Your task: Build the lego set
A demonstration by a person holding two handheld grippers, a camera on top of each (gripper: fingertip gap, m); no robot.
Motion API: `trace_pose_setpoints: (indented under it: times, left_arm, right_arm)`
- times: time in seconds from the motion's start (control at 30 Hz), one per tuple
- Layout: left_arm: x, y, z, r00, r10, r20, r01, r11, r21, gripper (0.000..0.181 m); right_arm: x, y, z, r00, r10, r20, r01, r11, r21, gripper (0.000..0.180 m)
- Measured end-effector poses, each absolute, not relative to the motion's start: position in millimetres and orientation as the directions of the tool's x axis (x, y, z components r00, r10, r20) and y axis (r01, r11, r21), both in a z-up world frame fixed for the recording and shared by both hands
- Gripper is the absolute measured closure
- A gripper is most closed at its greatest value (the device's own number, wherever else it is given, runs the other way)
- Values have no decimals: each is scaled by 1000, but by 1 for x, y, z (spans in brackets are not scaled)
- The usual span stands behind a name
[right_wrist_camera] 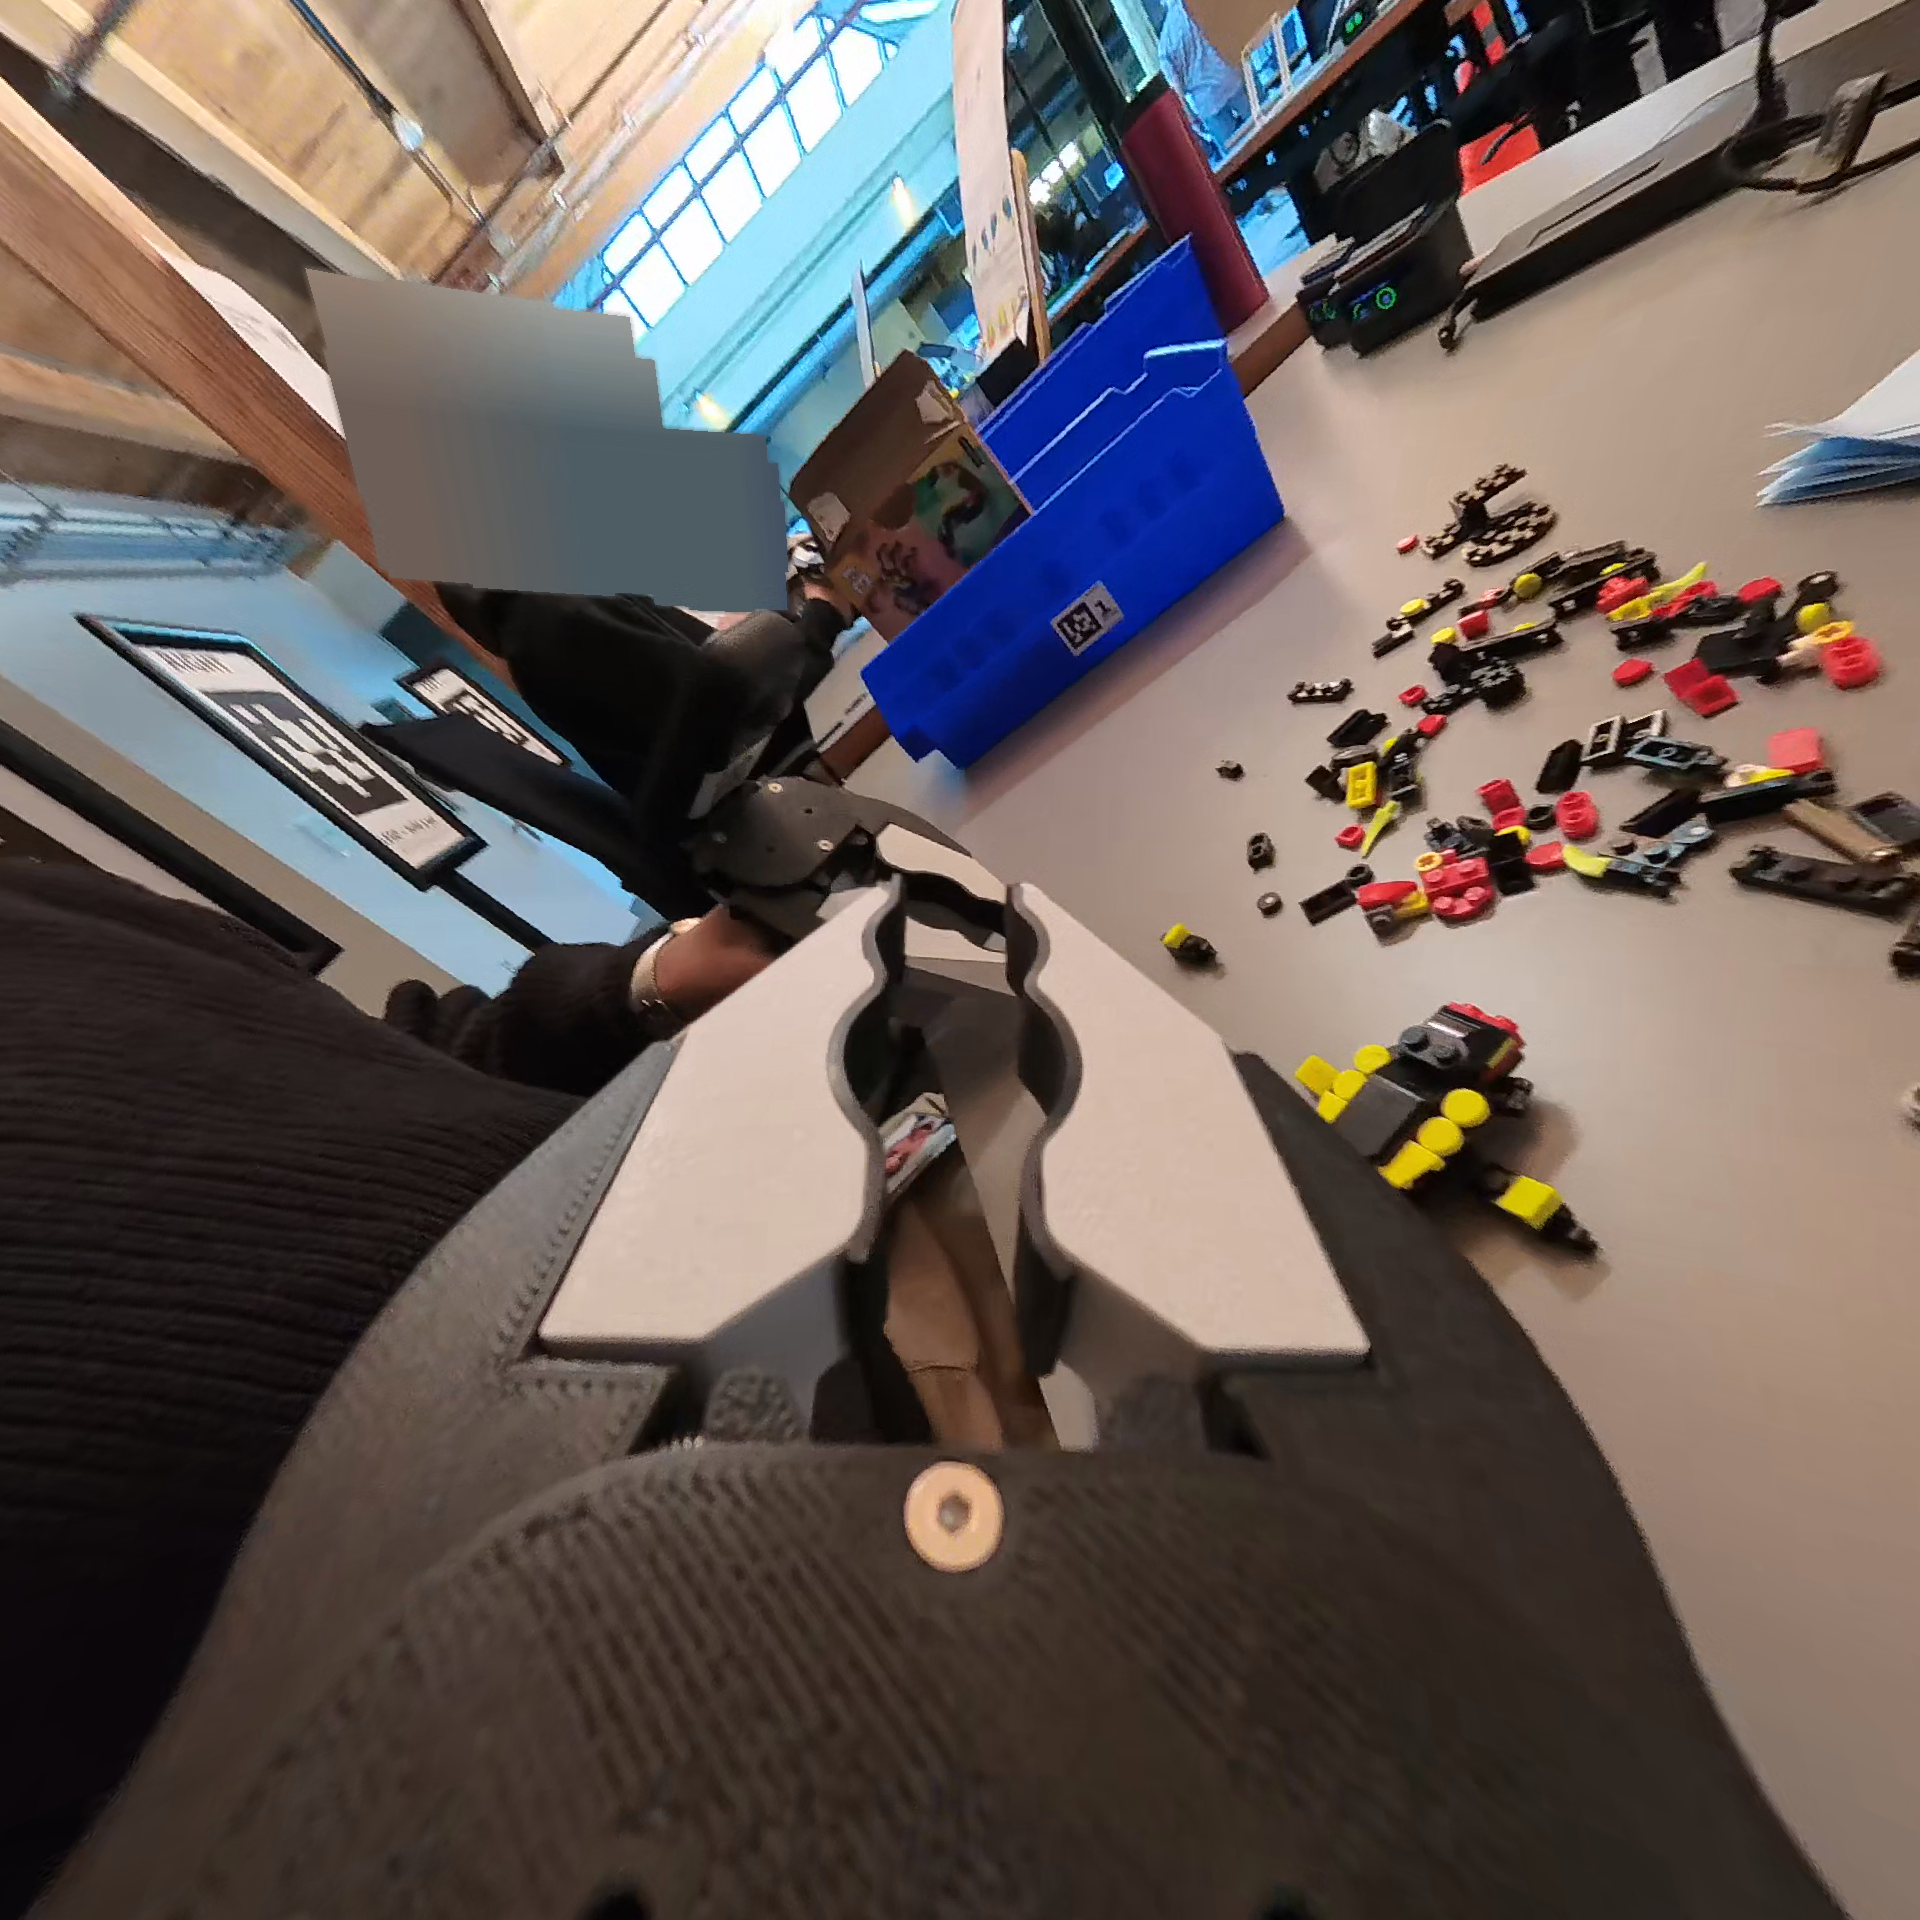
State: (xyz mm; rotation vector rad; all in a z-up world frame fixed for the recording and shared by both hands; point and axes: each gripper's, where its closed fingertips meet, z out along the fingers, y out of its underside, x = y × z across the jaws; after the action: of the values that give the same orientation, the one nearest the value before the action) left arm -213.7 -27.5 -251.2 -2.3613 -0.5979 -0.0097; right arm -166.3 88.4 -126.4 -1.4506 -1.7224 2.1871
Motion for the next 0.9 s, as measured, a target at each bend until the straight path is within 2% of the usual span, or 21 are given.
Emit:
trace_pose_setpoints:
  times: [0.27, 0.4, 0.53, 0.7, 0.9]
  left_arm:
    - [-192, -13, -249, 917, 304, 259, 399, -666, -631, 167]
    - [-188, -8, -240, 953, 228, 199, 302, -672, -676, 168]
    - [-205, -16, -236, 962, 255, 94, 246, -666, -704, 169]
    - [-211, -18, -236, 946, 289, 147, 306, -646, -699, 170]
    - [-213, -20, -238, 951, 285, 121, 286, -655, -700, 170]
  right_arm:
    - [-167, 93, -131, -548, 512, -662, 515, -417, -749, 163]
    - [-166, 92, -133, -546, 517, -659, 518, -411, -751, 163]
    - [-166, 92, -133, -546, 517, -659, 518, -409, -751, 163]
    - [-164, 91, -132, -552, 513, -658, 521, -404, -752, 163]
    - [-164, 90, -133, -552, 517, -654, 525, -394, -754, 163]
